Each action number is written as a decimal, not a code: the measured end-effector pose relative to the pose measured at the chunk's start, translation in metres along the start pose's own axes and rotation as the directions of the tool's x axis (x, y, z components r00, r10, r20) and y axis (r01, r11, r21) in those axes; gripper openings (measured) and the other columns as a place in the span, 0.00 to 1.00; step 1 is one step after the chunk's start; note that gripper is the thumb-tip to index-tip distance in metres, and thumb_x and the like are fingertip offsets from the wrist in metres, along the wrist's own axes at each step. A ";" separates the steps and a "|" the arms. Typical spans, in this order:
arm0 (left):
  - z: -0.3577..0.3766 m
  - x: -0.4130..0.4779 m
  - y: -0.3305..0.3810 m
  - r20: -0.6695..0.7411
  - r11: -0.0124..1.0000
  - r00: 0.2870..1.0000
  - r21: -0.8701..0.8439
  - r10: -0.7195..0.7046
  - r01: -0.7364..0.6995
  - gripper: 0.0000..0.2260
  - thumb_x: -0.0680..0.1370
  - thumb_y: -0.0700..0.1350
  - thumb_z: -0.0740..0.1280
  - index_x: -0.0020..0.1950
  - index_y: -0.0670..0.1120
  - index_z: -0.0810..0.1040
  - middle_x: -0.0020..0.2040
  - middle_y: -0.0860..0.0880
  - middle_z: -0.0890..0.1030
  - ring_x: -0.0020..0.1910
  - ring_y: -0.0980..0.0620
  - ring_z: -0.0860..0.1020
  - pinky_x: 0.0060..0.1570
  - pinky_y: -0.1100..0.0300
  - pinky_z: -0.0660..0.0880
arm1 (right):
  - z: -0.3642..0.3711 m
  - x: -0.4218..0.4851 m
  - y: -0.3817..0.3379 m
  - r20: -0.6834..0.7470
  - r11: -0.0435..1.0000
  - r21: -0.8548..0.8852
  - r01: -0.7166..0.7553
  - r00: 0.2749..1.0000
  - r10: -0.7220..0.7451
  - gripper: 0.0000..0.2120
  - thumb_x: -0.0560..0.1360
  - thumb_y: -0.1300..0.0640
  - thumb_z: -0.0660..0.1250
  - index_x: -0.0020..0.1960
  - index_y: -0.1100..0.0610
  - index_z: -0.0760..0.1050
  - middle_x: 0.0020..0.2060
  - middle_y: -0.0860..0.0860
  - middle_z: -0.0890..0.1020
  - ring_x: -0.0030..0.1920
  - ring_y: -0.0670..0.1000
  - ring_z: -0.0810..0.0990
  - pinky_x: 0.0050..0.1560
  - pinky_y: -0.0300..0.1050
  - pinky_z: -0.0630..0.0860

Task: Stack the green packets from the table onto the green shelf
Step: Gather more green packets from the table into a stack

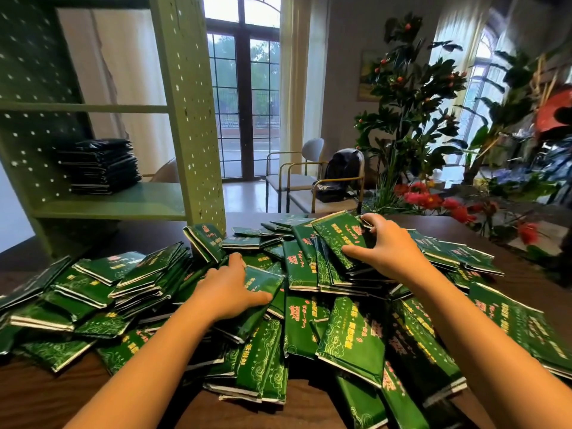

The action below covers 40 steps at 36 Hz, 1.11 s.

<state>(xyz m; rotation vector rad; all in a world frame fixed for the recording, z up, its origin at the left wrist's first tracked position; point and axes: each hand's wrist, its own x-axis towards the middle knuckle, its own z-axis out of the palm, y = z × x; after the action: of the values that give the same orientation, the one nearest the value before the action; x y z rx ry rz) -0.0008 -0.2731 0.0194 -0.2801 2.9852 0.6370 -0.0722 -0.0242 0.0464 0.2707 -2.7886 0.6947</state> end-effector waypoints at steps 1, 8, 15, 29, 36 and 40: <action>0.001 0.001 -0.001 -0.017 1.000 1.000 0.000 -0.009 0.009 0.40 0.72 0.61 0.71 0.74 0.44 0.56 0.68 0.41 0.71 0.65 0.41 0.71 0.63 0.47 0.72 | 0.000 0.000 0.001 0.008 0.999 0.035 -0.002 1.000 0.001 0.39 0.68 0.40 0.72 0.73 0.54 0.61 0.63 0.57 0.74 0.62 0.58 0.72 0.58 0.51 0.71; 0.003 0.007 -0.006 -0.193 0.932 0.981 -0.347 0.037 -0.103 0.23 0.77 0.47 0.69 0.68 0.44 0.65 0.60 0.44 0.76 0.54 0.45 0.78 0.55 0.48 0.78 | 0.000 -0.003 -0.009 -0.084 0.998 -0.059 0.000 0.996 -0.005 0.35 0.71 0.40 0.69 0.72 0.50 0.61 0.63 0.53 0.76 0.63 0.58 0.69 0.60 0.51 0.63; -0.006 0.018 -0.010 -0.270 0.496 0.954 -0.851 -0.126 -0.175 0.06 0.82 0.39 0.61 0.54 0.43 0.76 0.45 0.44 0.84 0.38 0.50 0.82 0.35 0.57 0.78 | 0.004 -0.006 -0.022 -0.284 0.923 0.299 0.244 0.946 -0.158 0.24 0.78 0.60 0.65 0.72 0.54 0.64 0.59 0.44 0.73 0.56 0.40 0.70 0.53 0.29 0.63; 0.014 0.027 0.016 -0.025 -0.087 0.998 -0.996 -0.051 -0.029 0.13 0.82 0.35 0.56 0.67 0.40 0.70 0.60 0.42 0.81 0.60 0.48 0.79 0.67 0.41 0.69 | 0.043 -0.020 -0.068 -0.366 0.509 0.747 0.427 0.904 -0.220 0.20 0.76 0.66 0.64 0.64 0.48 0.73 0.58 0.40 0.78 0.58 0.36 0.76 0.56 0.28 0.71; 0.025 0.017 0.019 -0.068 -0.258 0.997 -0.964 -0.024 -0.072 0.15 0.85 0.43 0.52 0.65 0.40 0.73 0.54 0.39 0.83 0.47 0.46 0.83 0.40 0.53 0.80 | 0.068 -0.029 -0.064 -0.312 0.705 0.509 0.494 0.869 -0.384 0.20 0.73 0.55 0.64 0.65 0.52 0.74 0.49 0.45 0.78 0.53 0.43 0.75 0.55 0.33 0.69; 0.029 0.007 0.022 -0.114 -0.289 0.991 -0.953 0.068 -0.090 0.23 0.85 0.53 0.48 0.57 0.42 0.79 0.51 0.44 0.85 0.46 0.51 0.85 0.37 0.60 0.81 | 0.075 -0.035 -0.060 -0.302 0.780 0.284 0.557 0.824 -0.479 0.22 0.74 0.47 0.60 0.66 0.53 0.74 0.45 0.49 0.78 0.48 0.47 0.70 0.51 0.41 0.66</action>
<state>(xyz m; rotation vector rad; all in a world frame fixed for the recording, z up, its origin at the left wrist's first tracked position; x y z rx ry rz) -0.0107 -0.2424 0.0014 -0.0724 1.3834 2.9761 -0.0401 -0.1080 -0.0016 0.9424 -2.1961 1.0079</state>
